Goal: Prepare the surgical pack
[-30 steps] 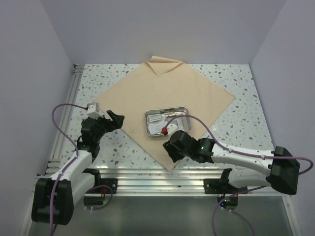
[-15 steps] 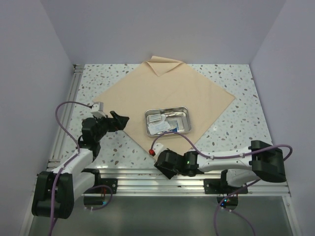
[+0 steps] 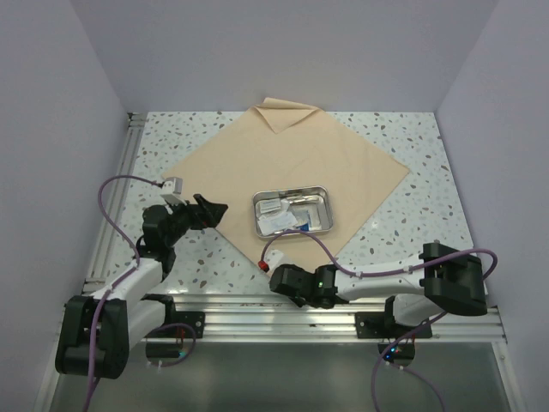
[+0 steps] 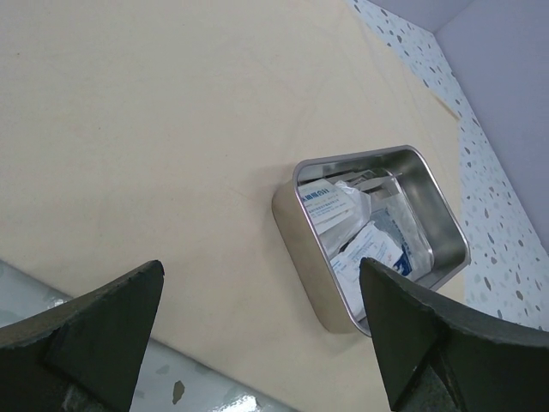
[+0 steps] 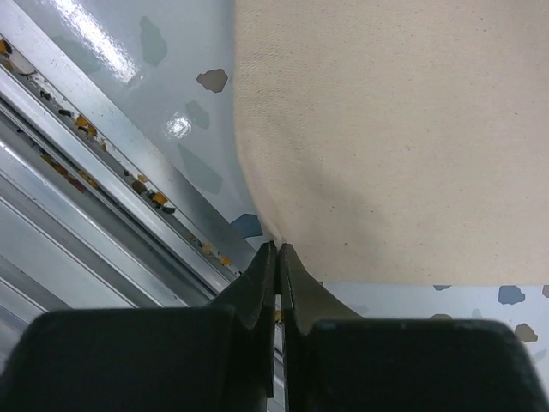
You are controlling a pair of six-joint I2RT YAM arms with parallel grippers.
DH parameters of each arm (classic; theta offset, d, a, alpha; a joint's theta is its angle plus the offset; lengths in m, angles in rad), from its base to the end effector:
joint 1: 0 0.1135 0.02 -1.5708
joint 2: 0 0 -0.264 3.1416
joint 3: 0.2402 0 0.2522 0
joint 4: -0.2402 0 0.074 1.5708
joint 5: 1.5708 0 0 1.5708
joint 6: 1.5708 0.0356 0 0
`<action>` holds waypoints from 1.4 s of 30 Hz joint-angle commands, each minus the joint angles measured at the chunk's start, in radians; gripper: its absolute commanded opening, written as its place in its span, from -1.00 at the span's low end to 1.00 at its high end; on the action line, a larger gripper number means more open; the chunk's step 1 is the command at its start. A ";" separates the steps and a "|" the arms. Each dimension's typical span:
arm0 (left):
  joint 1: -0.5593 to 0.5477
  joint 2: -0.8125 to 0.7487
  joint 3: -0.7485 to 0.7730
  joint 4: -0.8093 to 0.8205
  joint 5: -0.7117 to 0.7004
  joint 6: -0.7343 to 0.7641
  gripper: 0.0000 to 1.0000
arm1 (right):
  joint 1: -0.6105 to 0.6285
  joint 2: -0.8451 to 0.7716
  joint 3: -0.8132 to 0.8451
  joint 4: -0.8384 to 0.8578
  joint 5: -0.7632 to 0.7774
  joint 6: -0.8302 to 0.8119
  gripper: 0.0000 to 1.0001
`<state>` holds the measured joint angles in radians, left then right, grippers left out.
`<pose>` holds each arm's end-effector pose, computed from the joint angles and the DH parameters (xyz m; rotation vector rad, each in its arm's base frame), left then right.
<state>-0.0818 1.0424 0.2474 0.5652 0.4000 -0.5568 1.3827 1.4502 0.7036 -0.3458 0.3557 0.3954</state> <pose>0.2034 -0.0306 0.1843 -0.1449 1.8516 -0.8094 0.0605 0.2513 0.1579 -1.1156 2.3105 0.1950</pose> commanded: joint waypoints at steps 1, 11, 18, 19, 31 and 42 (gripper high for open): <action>-0.013 -0.001 0.009 0.076 0.034 0.014 1.00 | -0.001 -0.033 0.046 -0.016 0.029 -0.003 -1.00; -0.095 0.039 0.015 0.154 0.088 0.027 1.00 | -0.270 -0.077 0.229 -0.048 -0.150 -0.151 -1.00; -0.180 0.120 0.049 0.205 0.134 0.046 1.00 | -0.447 0.021 0.420 -0.110 -0.264 -0.268 -1.00; -0.202 0.129 0.055 0.206 0.135 0.052 1.00 | -0.464 0.032 0.436 -0.122 -0.273 -0.276 -1.00; -0.328 0.304 0.216 0.138 0.042 0.095 1.00 | -0.629 0.108 0.573 -0.140 -0.438 -0.348 -1.00; -0.374 0.459 0.377 0.044 0.056 0.109 0.52 | -0.672 0.136 0.625 -0.168 -0.497 -0.391 -1.00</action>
<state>-0.4408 1.4605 0.5686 0.6254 0.4564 -0.4770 0.7216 1.5665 1.2739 -0.5137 -0.1009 0.0322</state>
